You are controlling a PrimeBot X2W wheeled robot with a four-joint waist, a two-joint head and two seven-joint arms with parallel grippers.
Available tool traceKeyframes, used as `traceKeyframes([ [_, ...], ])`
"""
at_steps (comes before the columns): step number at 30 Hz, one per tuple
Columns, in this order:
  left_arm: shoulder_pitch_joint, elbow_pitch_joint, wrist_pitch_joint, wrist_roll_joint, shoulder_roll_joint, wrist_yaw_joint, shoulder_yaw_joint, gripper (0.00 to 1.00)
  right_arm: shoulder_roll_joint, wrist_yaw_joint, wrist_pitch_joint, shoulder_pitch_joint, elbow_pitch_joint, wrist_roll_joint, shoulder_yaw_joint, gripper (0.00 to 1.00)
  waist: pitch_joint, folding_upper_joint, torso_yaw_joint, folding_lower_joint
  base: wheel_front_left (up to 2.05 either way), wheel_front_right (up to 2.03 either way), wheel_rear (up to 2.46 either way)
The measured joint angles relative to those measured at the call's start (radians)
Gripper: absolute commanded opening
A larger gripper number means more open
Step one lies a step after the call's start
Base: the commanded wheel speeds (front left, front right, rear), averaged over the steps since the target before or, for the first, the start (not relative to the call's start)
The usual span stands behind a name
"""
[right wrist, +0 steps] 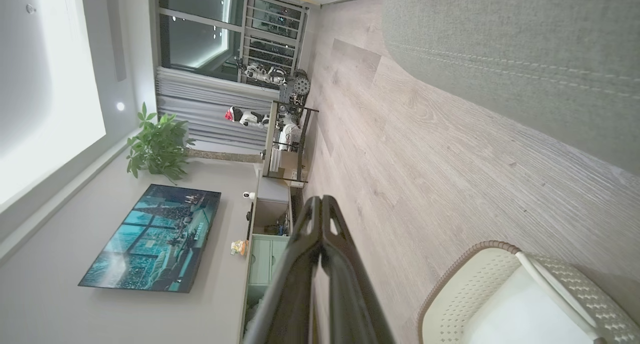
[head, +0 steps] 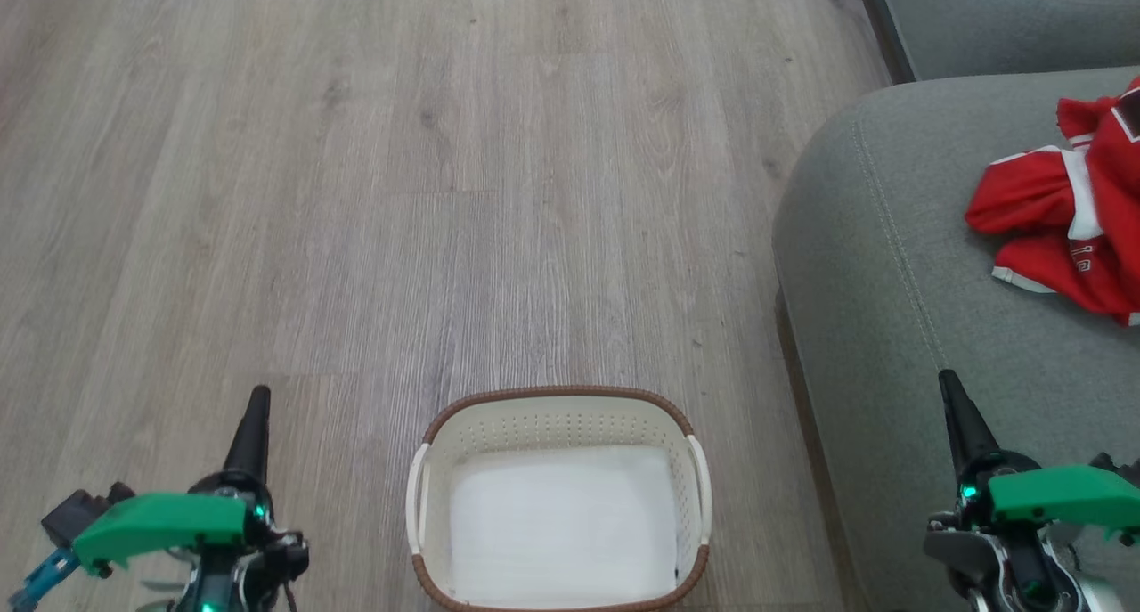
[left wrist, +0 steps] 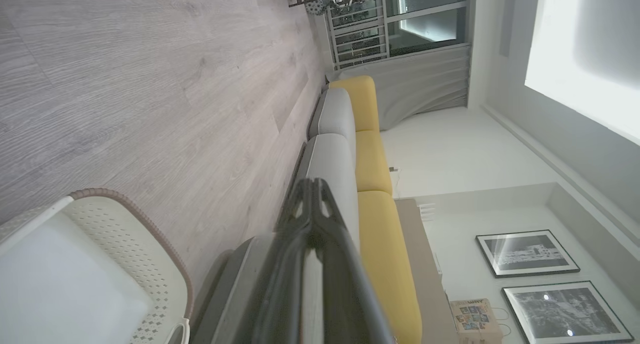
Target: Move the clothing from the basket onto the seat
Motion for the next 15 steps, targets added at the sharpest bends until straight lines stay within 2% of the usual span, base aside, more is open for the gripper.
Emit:
traceKeyframes([
  [15, -0.007, -0.003, 0.044, -0.144, -0.012, -0.014, 0.044, 0.0, 0.005, 0.0, 0.04, -0.016, 0.011, 0.151, -0.02, 0.0, 0.002, 0.0, -0.006, 0.0, 0.0, 0.0, 0.0],
])
